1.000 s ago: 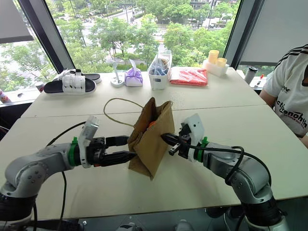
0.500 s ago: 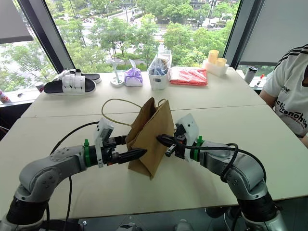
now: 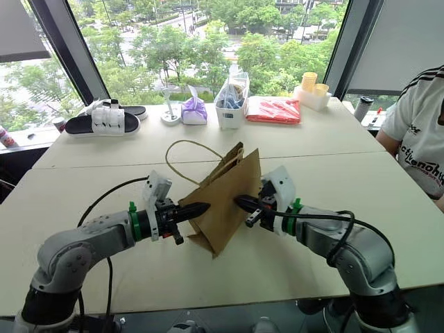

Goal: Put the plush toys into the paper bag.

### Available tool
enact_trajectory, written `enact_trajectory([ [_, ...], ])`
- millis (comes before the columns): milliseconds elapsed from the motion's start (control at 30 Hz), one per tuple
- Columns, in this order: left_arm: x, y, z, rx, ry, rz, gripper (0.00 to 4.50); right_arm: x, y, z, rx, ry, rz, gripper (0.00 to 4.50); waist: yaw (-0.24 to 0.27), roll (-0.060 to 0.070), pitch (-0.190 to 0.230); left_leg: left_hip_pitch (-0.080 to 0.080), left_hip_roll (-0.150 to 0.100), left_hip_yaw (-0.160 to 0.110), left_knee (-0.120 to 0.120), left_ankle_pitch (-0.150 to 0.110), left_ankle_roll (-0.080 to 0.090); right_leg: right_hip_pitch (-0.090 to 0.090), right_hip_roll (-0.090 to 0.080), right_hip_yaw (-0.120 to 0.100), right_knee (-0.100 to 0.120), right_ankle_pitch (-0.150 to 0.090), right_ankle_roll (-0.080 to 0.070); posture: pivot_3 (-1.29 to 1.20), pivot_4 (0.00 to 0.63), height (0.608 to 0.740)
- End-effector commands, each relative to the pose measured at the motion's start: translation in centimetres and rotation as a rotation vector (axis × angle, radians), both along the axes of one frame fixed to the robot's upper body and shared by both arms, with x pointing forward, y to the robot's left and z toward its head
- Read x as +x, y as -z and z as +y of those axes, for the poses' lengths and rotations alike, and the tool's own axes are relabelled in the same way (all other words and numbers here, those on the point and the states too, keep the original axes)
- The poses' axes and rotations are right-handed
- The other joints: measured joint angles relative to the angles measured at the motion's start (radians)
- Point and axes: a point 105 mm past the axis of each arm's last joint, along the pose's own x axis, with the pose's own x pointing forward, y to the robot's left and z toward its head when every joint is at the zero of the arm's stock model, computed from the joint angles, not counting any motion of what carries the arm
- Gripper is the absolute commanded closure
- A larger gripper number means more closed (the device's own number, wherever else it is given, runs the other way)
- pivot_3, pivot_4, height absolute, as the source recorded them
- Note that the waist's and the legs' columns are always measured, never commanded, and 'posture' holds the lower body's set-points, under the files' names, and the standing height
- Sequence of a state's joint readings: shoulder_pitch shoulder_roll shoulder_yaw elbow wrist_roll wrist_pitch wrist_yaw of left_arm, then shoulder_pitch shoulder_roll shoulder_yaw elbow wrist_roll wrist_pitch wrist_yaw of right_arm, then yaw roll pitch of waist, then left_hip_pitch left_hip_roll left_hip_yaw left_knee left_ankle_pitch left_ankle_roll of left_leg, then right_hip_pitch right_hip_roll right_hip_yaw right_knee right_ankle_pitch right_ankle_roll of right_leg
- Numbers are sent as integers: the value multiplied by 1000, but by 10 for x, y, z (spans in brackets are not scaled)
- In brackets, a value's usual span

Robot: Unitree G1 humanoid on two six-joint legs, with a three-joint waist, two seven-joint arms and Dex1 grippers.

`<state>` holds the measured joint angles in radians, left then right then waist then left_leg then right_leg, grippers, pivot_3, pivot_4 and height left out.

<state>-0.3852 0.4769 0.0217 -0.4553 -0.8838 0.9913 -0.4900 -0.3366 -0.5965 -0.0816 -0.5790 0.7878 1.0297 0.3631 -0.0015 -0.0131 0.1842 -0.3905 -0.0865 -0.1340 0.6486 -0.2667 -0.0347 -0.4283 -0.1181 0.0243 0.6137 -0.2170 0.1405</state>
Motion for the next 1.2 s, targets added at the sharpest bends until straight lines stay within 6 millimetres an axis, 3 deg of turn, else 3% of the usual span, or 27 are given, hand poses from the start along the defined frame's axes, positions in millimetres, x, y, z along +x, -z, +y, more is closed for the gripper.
enact_trajectory([
  [33, 18, -28, 5, -57, 164, -70, 4429, -14, -28, -27, -2, 62, -90, 4500, 13, 0, 0, 0, 0, 0, 0, 0, 0, 0, 0, 0, 0, 0, 0, 0, 150, 740],
  [167, 42, -40, 3, -41, 414, -108, 4429, -33, -39, -49, -17, 115, -105, 4500, 16, 0, 0, 0, -1, 1, 1, 0, 0, 1, 0, -1, -2, 0, 0, 0, 150, 740],
  [333, 70, -32, -3, 74, 601, -155, 4429, -47, -41, -67, -58, 212, -116, 4500, 11, -1, 0, 0, -1, 2, 0, -1, 2, 1, 0, -1, -2, 0, 0, 0, 150, 740],
  [500, 89, -17, -14, 290, 663, -242, 4429, -56, -45, -75, -55, 284, -139, 4500, 13, -2, 1, 0, 0, 2, 1, -2, 3, 1, -1, -1, -3, 0, 0, 0, 150, 740],
  [700, 111, -14, -24, 444, 543, -296, 4429, -66, -39, -75, -63, 339, -141, 4500, 15, -2, 1, -1, -1, 1, 1, -2, 4, 1, -1, -1, -2, 0, 2, 0, 150, 740],
  [867, 111, -21, -18, 422, 539, -260, 2107, -67, -36, -74, -54, 362, -140, 4500, 13, -3, 1, -1, -1, 1, 3, -2, 4, 2, -1, -1, -1, -1, 2, 0, 150, 740],
  [1000, 112, -26, -1, 402, 514, -242, 219, -64, -32, -71, -72, 343, -127, 4500, 7, -3, 1, 0, -1, 1, 2, -2, 4, 1, -1, -1, 0, -1, 3, 0, 150, 740],
  [1200, 114, -45, 41, 275, 392, -206, 62, -55, -30, -65, -102, 265, -114, 4500, -7, -3, 1, 0, -1, 1, 2, -2, 4, 1, -1, -1, 1, -1, 3, 0, 150, 740],
])
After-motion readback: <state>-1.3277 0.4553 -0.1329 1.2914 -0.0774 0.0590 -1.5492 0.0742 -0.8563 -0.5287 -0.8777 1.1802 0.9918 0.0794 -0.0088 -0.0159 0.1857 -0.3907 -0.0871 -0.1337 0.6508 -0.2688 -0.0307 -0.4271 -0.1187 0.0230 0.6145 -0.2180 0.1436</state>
